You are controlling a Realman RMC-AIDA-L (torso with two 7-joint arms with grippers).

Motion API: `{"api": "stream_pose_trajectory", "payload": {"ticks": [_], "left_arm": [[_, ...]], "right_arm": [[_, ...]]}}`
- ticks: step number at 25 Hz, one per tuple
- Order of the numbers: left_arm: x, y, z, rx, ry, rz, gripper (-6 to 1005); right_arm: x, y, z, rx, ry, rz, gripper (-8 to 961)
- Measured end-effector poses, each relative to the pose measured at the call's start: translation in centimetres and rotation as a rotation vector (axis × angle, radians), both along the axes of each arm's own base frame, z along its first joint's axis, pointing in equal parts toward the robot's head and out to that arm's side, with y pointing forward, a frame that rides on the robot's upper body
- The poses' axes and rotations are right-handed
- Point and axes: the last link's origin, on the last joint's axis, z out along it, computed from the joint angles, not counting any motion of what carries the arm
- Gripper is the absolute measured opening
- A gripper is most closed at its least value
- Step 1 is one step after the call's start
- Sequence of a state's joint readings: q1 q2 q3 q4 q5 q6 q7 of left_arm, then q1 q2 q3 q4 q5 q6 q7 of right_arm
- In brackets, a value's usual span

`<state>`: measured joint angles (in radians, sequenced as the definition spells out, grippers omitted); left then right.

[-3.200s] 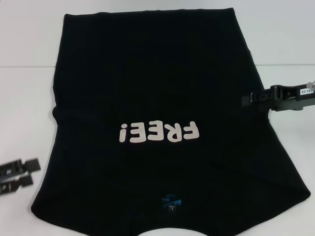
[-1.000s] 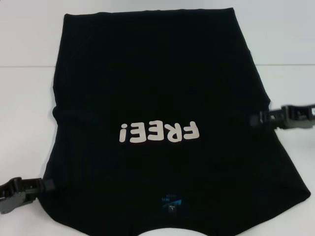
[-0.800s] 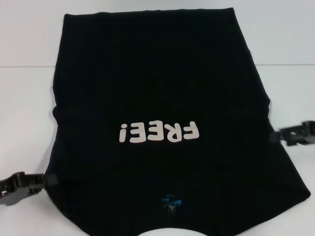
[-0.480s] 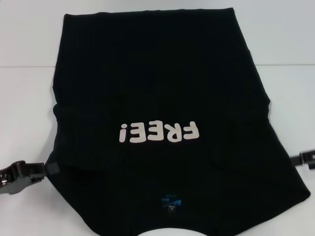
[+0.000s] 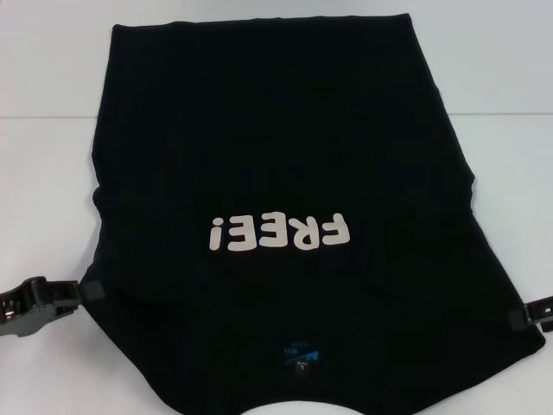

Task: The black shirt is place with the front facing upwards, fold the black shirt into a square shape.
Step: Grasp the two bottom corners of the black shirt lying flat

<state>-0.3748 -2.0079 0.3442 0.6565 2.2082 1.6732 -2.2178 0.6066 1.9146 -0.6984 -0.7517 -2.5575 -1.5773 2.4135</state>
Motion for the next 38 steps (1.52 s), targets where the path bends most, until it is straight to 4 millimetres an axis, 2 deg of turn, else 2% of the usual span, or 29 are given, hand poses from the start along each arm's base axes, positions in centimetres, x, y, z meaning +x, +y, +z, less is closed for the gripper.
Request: {"api": "stream_pose_trajectory", "payload": {"ticks": [20, 31, 38], "left_arm": [[0.2, 0.3, -0.1, 0.003, -0.003, -0.001, 48], [0.1, 0.3, 0.0, 0.016, -0.008, 0.005, 56], [0.1, 0.3, 0.0, 0.017, -0.009, 0.006, 61]], "right_arm": [[0.3, -0.1, -0.7, -0.007, -0.029, -0.004, 758], [-1.4, 0.2, -2.8, -0.053, 0.001, 0.050, 747], [-2.3, 0.8, -3.2, -0.038, 0.028, 0.078, 732]]}}
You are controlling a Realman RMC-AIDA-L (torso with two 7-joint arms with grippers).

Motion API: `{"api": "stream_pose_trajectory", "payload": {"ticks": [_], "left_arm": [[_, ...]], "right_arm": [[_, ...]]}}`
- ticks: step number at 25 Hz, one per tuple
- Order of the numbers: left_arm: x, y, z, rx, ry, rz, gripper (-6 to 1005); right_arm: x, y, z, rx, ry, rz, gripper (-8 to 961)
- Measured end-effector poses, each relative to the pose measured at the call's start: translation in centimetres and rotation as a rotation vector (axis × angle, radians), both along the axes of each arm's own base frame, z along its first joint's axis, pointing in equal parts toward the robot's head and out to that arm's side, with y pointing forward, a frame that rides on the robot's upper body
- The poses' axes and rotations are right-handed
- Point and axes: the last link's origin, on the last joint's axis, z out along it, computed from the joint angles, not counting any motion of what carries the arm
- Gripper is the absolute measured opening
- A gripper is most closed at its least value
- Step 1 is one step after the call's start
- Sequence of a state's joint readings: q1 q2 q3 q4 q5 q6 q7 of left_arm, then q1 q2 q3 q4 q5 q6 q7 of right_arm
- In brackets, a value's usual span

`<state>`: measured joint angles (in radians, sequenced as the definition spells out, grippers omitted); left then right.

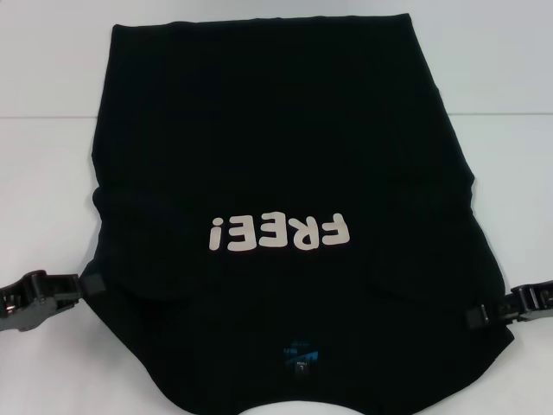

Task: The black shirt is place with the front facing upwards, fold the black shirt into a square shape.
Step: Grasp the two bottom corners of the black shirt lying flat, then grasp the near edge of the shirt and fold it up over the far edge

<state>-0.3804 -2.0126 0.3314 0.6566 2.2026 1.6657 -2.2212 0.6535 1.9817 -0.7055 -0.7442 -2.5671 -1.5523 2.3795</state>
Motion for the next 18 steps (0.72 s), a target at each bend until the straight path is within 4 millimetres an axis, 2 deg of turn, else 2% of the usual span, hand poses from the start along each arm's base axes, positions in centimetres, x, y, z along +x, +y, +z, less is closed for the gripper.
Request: {"api": "stream_pose_trajectory", "payload": {"ticks": [1, 7, 17, 18], "left_arm": [[0.00, 0.00, 0.00, 0.000, 0.000, 0.000, 62], [0.01, -0.01, -0.03, -0.001, -0.001, 0.000, 67], [-0.03, -0.25, -0.10, -0.023, 0.005, -0.006, 74], [-0.07, -0.30, -0.08, -0.024, 0.006, -0.005, 75]], "right_arm": [[-0.07, 0.02, -0.03, -0.001, 0.002, 0.004, 730], [-0.20, 0.02, -0.08, -0.008, 0.003, 0.011, 520], [-0.27, -0.03, -0.01, -0.005, 0.017, 0.015, 73], [-0.27, -0.09, 0.06, -0.004, 0.024, 0.017, 71]]}}
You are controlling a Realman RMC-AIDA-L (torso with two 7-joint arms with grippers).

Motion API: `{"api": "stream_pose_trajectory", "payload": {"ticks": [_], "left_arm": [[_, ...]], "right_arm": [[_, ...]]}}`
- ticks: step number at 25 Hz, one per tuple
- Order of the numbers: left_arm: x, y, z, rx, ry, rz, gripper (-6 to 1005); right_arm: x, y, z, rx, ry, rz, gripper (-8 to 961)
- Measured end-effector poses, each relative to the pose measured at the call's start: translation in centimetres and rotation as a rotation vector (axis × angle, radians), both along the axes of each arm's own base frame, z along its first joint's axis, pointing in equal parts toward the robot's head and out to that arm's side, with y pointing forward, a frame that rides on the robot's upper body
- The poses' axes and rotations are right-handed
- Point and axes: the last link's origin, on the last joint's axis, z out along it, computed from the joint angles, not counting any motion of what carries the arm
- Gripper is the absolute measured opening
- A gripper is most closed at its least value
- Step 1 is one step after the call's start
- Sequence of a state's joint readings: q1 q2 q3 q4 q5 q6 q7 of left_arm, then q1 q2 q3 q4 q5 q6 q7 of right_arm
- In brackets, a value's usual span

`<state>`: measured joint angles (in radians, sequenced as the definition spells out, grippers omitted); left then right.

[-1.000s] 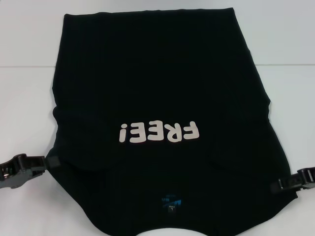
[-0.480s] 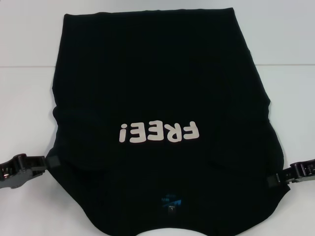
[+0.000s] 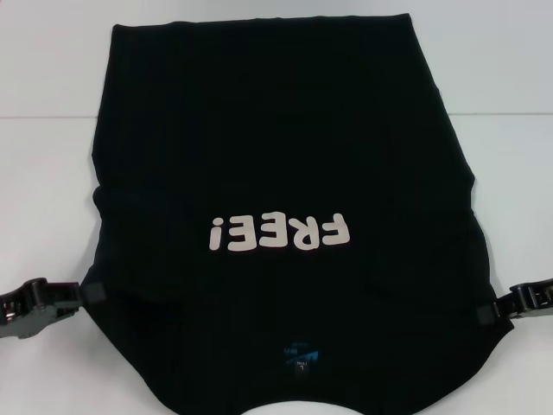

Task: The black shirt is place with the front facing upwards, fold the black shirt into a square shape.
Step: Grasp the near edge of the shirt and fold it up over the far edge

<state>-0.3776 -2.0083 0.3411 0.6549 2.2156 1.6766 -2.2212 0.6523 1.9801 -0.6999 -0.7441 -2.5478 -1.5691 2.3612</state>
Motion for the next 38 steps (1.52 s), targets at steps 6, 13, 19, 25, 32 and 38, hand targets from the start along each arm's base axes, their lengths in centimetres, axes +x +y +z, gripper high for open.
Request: {"api": "stream_pose_trajectory", "payload": {"ticks": [6, 13, 19, 25, 32, 38], "left_arm": [[-0.2, -0.9, -0.1, -0.060, 0.024, -0.021, 79], [-0.2, -3.9, 0.4, -0.164, 0.018, -0.064, 84], [-0.3, -6.7, 0.7, -0.200, -0.016, -0.064, 89], [1.2, -4.7, 1.4, -0.116, -0.107, -0.129, 93], [4.7, 2.5, 2.2, 0.056, -0.204, -0.156, 98], [5.9, 9.6, 1.1, 0.286, -0.146, -0.043, 103]], "right_arm": [[0.0, -0.8, 0.6, -0.023, 0.050, 0.014, 59], [1.0, -3.1, 1.3, -0.088, 0.078, -0.014, 66], [2.1, -5.5, 1.7, -0.113, 0.103, -0.052, 75], [0.9, -4.7, 2.1, -0.024, 0.243, -0.011, 83], [-3.6, -0.5, 5.2, 0.235, 0.506, 0.132, 94], [-3.5, 6.2, 6.1, 0.607, 0.371, 0.112, 102]]}}
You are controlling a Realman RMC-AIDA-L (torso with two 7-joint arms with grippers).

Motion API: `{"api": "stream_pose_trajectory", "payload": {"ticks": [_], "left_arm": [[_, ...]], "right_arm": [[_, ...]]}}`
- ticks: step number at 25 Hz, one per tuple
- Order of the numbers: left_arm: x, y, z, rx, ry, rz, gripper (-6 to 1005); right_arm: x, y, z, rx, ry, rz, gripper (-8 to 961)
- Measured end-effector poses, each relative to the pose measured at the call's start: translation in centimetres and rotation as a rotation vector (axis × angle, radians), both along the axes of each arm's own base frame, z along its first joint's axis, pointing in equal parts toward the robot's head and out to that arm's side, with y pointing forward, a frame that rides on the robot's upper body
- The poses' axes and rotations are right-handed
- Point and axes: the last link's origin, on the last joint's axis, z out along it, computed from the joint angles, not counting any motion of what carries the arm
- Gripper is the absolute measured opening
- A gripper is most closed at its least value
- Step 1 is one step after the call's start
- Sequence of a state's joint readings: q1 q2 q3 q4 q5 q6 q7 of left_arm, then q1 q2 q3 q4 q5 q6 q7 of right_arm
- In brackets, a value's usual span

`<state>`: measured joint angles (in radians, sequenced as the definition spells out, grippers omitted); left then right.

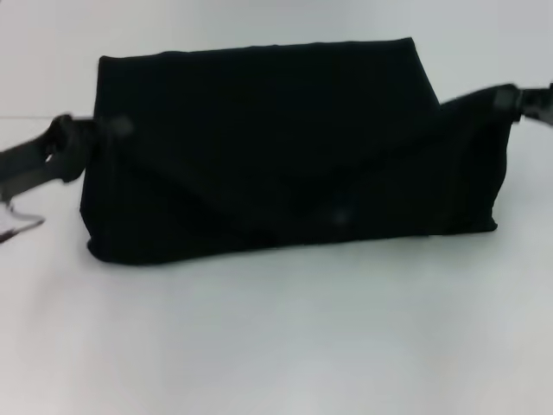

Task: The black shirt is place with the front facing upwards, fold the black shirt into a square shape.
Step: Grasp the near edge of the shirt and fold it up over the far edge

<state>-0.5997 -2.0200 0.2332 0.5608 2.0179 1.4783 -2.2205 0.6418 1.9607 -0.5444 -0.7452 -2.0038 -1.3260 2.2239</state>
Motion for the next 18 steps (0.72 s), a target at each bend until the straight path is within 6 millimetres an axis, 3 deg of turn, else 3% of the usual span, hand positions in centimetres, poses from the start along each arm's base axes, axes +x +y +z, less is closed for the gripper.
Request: {"api": "stream_pose_trajectory", "payload": {"ticks": [4, 10, 18], "left_arm": [[-0.2, 2.5, -1.3, 0.158, 0.069, 0.090, 105], [-0.3, 4.3, -3.5, 0.142, 0.243, 0.140, 110], [0.0, 5.2, -3.0, 0.241, 0.337, 0.184, 116]], "right_arm": [[0.2, 3.1, -2.3, 0.119, -0.111, -0.076, 108], [0.3, 4.9, -5.8, 0.159, -0.276, -0.124, 117], [-1.6, 5.9, -6.5, 0.184, -0.340, -0.071, 129]]}}
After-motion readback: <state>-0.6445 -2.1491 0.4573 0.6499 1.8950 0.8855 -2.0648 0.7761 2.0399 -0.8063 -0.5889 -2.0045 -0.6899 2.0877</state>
